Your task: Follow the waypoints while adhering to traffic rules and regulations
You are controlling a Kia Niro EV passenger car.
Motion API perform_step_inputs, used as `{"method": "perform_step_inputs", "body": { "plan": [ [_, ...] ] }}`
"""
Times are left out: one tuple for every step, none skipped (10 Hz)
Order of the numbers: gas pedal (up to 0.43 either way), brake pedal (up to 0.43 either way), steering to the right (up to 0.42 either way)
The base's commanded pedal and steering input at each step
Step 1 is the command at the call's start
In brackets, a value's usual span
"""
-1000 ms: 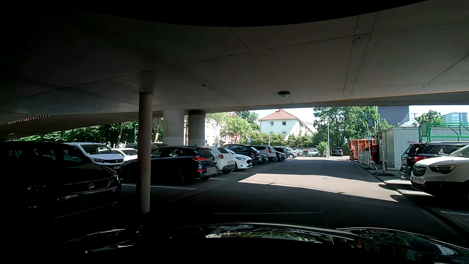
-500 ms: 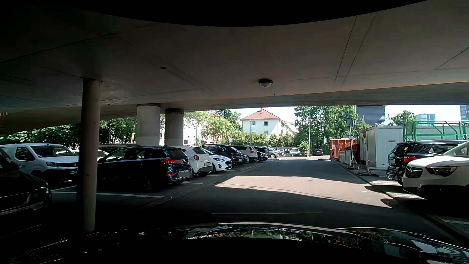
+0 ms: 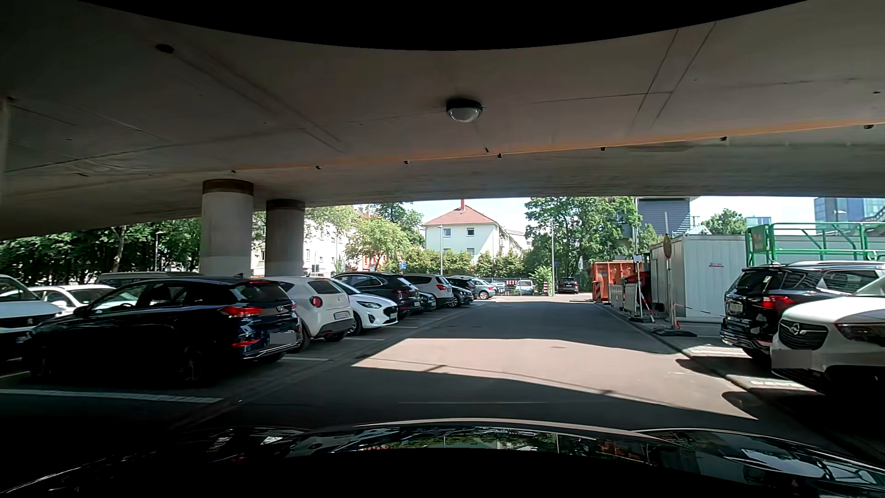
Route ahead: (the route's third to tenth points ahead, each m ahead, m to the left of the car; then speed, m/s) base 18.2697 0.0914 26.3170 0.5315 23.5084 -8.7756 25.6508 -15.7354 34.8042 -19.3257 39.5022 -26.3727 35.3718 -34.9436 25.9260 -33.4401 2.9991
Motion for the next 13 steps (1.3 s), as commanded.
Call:
{"method": "perform_step_inputs", "body": {
  "plan": [
    [0.228,0.0,0.213],
    [0.228,0.0,0.208],
    [0.22,0.0,0.204],
    [0.197,0.0,0.201],
    [0.189,0.0,0.198],
    [0.177,0.0,0.194],
    [0.169,0.0,0.188],
    [0.157,0.0,0.181],
    [0.157,0.0,0.168],
    [0.15,0.0,0.157],
    [0.138,0.0,0.147],
    [0.13,0.0,0.141],
    [0.118,0.0,0.131]
  ]
}}
